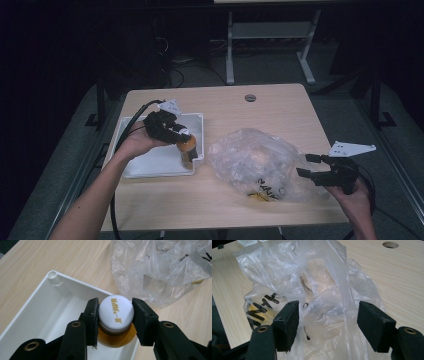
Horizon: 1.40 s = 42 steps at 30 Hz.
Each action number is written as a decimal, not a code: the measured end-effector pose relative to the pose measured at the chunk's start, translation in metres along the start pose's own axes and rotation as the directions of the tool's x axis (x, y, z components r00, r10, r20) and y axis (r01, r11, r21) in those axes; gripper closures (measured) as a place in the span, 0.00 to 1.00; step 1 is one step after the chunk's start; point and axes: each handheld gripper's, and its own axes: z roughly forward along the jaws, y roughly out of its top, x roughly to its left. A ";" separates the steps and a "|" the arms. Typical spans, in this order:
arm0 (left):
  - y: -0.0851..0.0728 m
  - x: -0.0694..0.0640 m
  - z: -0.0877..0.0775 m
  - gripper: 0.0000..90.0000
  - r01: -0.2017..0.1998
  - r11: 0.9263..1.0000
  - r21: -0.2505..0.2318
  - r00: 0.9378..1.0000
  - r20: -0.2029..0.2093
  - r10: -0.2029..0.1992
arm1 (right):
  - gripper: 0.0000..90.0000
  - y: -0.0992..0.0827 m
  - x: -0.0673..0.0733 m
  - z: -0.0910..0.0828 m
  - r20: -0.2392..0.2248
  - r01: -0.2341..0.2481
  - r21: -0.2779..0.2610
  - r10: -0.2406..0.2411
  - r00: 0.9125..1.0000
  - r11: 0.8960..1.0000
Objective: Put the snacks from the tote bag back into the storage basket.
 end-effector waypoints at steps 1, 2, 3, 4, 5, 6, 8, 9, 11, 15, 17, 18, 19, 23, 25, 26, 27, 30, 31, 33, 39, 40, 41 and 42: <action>0.000 0.000 0.000 0.65 0.003 1.000 -0.001 1.000 0.000 -0.003 | 0.37 0.000 0.000 0.000 0.001 -0.001 -0.001 0.001 1.000 1.000; 0.000 0.000 0.000 0.65 0.000 1.000 0.002 1.000 -0.001 0.000 | 0.37 0.000 0.000 0.000 0.002 0.000 -0.001 0.000 1.000 1.000; 0.000 0.000 0.000 0.65 0.000 1.000 0.002 1.000 -0.001 0.000 | 0.37 0.000 0.000 0.000 0.002 0.000 -0.001 0.000 1.000 1.000; 0.000 0.000 0.000 0.65 -0.004 1.000 0.006 1.000 -0.001 0.004 | 0.37 0.000 0.000 0.000 0.002 0.000 0.000 0.000 1.000 1.000; 0.000 0.000 0.000 0.65 -0.004 1.000 0.006 1.000 -0.001 0.004 | 0.37 0.000 0.000 0.000 0.001 0.001 0.001 -0.001 1.000 1.000; 0.000 0.000 0.000 0.65 -0.004 1.000 0.007 1.000 -0.001 0.004 | 0.37 0.000 0.001 0.000 0.001 0.001 0.001 -0.001 1.000 1.000; 0.000 0.000 0.000 0.65 -0.006 1.000 0.008 1.000 0.000 0.006 | 0.37 0.000 0.001 0.001 0.001 0.002 0.001 -0.002 1.000 1.000; 0.000 0.000 0.000 0.65 -0.006 1.000 0.008 1.000 0.000 0.006 | 0.37 0.000 0.001 0.001 0.000 0.002 0.001 -0.002 1.000 1.000; 0.000 0.001 0.000 0.65 -0.007 1.000 0.008 1.000 0.001 0.007 | 0.37 0.000 0.001 0.001 -0.001 0.002 0.002 -0.002 1.000 1.000; -0.001 0.001 0.000 0.65 -0.003 1.000 0.006 1.000 0.004 0.003 | 0.37 0.000 0.001 0.002 -0.003 0.004 0.004 -0.004 1.000 1.000; -0.001 0.001 0.000 0.65 -0.007 1.000 0.007 1.000 0.002 0.007 | 0.37 0.000 0.001 0.002 -0.005 0.004 0.005 -0.004 1.000 1.000; -0.001 0.001 0.000 0.65 -0.002 1.000 0.007 1.000 0.005 0.002 | 0.37 0.000 0.001 0.002 -0.004 0.004 0.006 -0.004 1.000 1.000; -0.001 0.001 0.000 0.65 -0.003 1.000 0.007 1.000 0.003 0.003 | 0.37 0.000 0.001 0.002 -0.004 0.004 0.006 -0.004 1.000 1.000; -0.001 0.001 0.000 0.64 -0.002 1.000 0.007 1.000 0.006 0.002 | 0.37 0.001 0.001 0.001 -0.003 0.003 0.005 -0.003 1.000 1.000; -0.001 0.001 0.000 0.64 -0.001 1.000 0.007 1.000 0.006 0.001 | 0.37 0.001 0.001 0.001 -0.003 0.003 0.005 -0.003 1.000 1.000; -0.001 0.001 0.000 0.64 0.000 1.000 0.008 1.000 0.007 0.000 | 0.37 0.001 0.001 0.002 -0.004 0.002 0.005 -0.002 1.000 1.000; -0.001 0.001 0.000 0.64 0.002 1.000 0.008 1.000 0.008 -0.002 | 0.37 0.001 0.002 0.002 -0.005 0.003 0.006 -0.002 1.000 1.000; -0.002 0.001 0.000 0.63 -0.005 1.000 0.013 1.000 0.008 0.004 | 0.37 0.001 0.001 0.003 -0.004 0.007 0.006 -0.007 1.000 1.000; -0.003 0.001 0.001 0.62 0.002 1.000 0.015 1.000 0.010 -0.002 | 0.37 0.001 0.001 0.003 -0.004 0.007 0.007 -0.007 1.000 1.000; -0.005 0.001 0.001 0.60 0.004 1.000 0.018 1.000 0.012 -0.005 | 0.37 0.001 0.002 0.003 -0.004 0.009 0.006 -0.009 1.000 1.000; -0.007 0.001 -0.001 0.54 0.015 1.000 0.003 1.000 0.013 -0.015 | 0.37 0.001 0.002 0.004 -0.009 0.009 0.011 -0.009 1.000 1.000; -0.007 0.001 -0.001 0.53 0.015 1.000 0.003 1.000 0.013 -0.015 | 0.37 0.001 0.002 0.004 -0.009 0.009 0.011 -0.009 1.000 1.000; -0.007 0.001 -0.001 0.53 0.015 1.000 0.003 1.000 0.013 -0.015 | 0.37 0.001 0.002 0.005 -0.010 0.010 0.011 -0.010 1.000 1.000; -0.007 0.002 -0.002 0.52 0.013 1.000 0.002 1.000 0.013 -0.013 | 0.37 0.002 0.002 0.005 -0.011 0.012 0.010 -0.012 1.000 1.000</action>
